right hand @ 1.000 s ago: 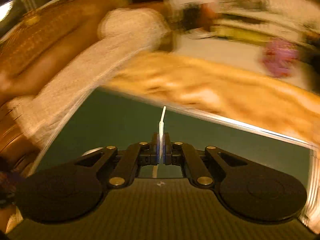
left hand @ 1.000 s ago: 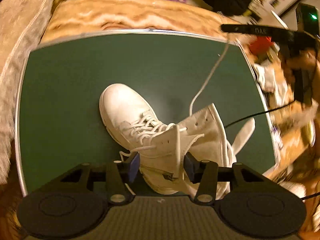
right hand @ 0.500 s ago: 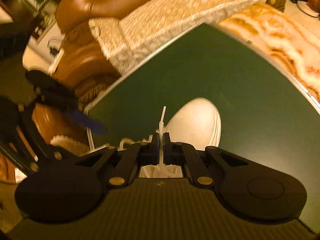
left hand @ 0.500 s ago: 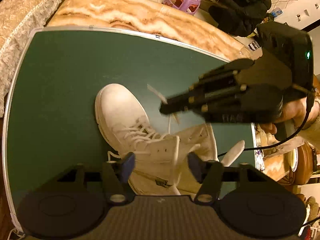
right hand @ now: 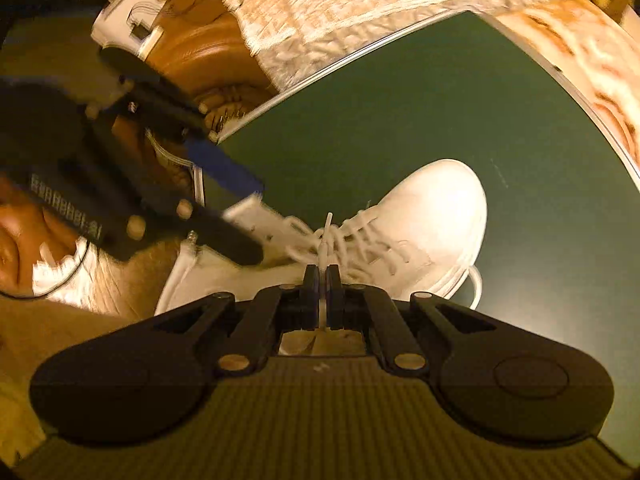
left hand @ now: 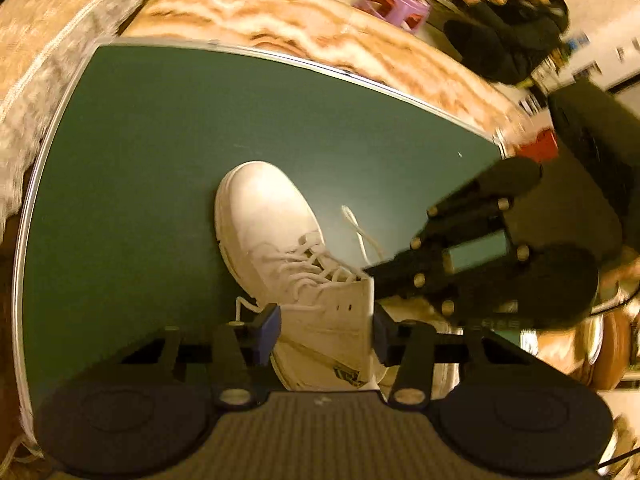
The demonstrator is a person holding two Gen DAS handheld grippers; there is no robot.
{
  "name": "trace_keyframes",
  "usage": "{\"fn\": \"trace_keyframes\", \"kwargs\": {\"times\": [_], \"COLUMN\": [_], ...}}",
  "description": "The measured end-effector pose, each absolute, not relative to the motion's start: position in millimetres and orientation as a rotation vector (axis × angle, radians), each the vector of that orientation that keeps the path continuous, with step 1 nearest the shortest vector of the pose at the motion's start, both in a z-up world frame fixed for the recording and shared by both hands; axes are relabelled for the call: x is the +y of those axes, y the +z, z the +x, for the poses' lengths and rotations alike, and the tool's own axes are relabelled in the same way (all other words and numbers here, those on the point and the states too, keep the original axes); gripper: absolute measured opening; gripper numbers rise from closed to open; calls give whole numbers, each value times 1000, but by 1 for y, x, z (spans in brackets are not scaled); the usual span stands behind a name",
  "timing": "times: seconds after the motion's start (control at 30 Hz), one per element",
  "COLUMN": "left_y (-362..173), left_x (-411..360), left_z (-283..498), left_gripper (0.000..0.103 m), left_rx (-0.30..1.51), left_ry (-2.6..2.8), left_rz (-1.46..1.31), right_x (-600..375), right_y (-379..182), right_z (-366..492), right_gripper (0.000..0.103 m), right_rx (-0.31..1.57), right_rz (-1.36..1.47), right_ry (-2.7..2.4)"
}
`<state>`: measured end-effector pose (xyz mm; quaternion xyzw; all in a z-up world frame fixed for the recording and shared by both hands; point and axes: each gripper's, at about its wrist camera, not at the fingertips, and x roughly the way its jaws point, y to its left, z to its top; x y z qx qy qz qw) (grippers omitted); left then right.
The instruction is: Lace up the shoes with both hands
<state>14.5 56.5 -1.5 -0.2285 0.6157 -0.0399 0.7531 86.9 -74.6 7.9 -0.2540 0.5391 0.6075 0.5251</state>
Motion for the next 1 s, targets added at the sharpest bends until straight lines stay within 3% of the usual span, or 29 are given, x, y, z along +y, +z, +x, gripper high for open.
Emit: {"fn": "trace_keyframes", "kwargs": {"times": [0.17,0.4,1.0], "left_y": [-7,-15,-20], "left_x": [70,80,84], "left_z": [7,-2,-10], "left_gripper": [51,51,52], "left_rx": [1332,1296,1263], "left_ry": [-66,-72,-132], "left_rz": [-562,-589,-600], "right_x": [-64,-63,-62], "right_y": [18,28,41], "right_z": [67,25,26], "right_gripper": [4,4,4], "right_rx": [1178,886,758], "right_rz": [-823,-1179,-1237], "right_ry": [1545,1700,1789]}}
